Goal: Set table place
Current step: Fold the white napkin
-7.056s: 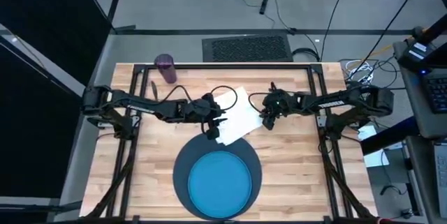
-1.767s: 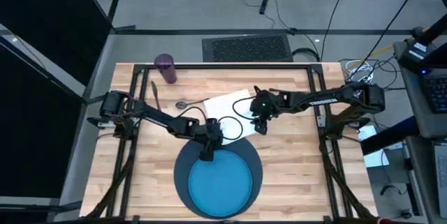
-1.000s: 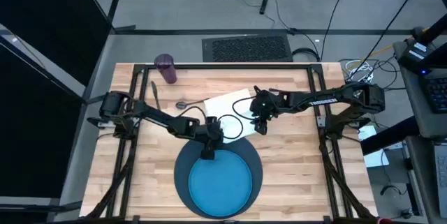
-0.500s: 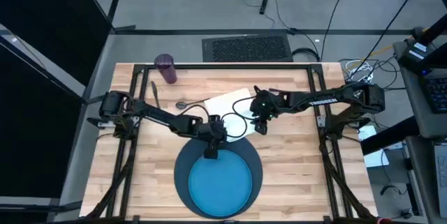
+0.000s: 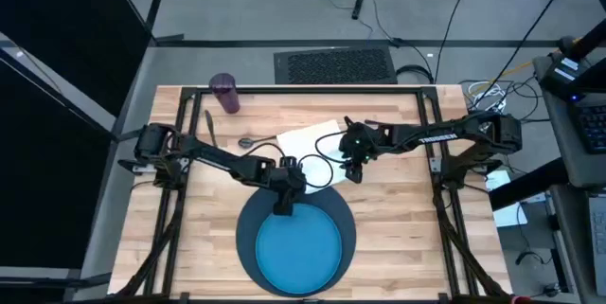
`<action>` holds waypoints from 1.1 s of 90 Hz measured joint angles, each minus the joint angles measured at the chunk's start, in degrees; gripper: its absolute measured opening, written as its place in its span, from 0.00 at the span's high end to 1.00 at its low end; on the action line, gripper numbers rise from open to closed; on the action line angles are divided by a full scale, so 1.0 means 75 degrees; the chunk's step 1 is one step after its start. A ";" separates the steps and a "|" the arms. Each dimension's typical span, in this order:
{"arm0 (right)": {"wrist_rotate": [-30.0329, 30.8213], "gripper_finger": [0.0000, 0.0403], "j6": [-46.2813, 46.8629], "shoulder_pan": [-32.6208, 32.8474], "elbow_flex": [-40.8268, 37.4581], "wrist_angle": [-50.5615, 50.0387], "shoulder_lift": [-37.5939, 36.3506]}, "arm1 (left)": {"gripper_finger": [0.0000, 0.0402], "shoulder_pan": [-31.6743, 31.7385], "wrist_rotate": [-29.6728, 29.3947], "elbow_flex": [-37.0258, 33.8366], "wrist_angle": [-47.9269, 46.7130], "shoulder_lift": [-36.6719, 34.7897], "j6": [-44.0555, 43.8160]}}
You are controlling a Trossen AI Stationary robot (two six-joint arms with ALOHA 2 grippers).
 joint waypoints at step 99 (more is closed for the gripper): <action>-0.0015 0.59 0.0029 0.0000 0.0000 -0.0031 0.0000 | 0.79 -0.0236 0.0176 0.0000 0.0717 0.0096 0.0240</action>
